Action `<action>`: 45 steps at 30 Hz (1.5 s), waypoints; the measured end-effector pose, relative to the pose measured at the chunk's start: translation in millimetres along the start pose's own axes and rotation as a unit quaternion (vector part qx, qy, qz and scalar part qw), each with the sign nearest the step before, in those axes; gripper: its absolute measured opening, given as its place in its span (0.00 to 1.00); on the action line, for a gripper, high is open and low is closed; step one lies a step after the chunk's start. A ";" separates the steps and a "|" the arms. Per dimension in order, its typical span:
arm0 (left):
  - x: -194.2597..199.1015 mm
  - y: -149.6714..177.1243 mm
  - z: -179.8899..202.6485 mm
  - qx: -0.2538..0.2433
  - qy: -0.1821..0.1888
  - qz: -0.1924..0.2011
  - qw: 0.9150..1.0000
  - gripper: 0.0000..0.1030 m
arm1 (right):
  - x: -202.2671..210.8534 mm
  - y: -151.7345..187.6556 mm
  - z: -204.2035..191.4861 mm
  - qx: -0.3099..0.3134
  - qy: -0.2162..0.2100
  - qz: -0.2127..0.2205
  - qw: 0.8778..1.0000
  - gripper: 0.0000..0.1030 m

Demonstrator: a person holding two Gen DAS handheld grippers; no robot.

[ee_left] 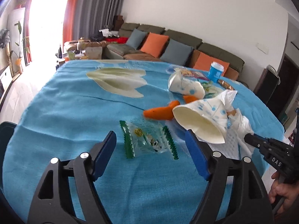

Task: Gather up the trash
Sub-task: 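Grasp the clear green-trimmed plastic wrapper with the left gripper and lift, then carry the tissue and the plastic wrapper over the teal bin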

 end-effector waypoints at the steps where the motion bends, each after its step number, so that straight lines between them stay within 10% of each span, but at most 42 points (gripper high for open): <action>1: -2.9 1.1 0.0 0.003 0.004 -0.006 1.000 0.72 | -0.7 0.1 0.3 -0.001 0.001 -0.001 1.000 0.07; 12: -14.1 5.7 -9.0 0.047 0.008 -0.012 0.999 0.35 | -1.4 -0.9 -1.4 0.000 -0.002 -0.001 1.000 0.07; 29: 54.4 -4.4 -23.1 0.039 -0.025 0.071 0.996 0.32 | 53.7 -33.0 -41.4 0.048 -0.042 0.101 0.993 0.06; 45: 161.4 11.9 -84.5 0.060 -0.142 0.144 0.977 0.32 | 36.3 -49.0 -186.5 0.155 -0.208 0.077 0.963 0.06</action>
Point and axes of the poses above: each gripper's, at about its wrist camera, not at the fingertips, and x roughly against the way its jaws point, z to its right, y to its underside, the point moved 3 cm from there along -x, roughly the way its jaws point, and after that the axes turned 13 degrees about -x, right-handed, at the moved point
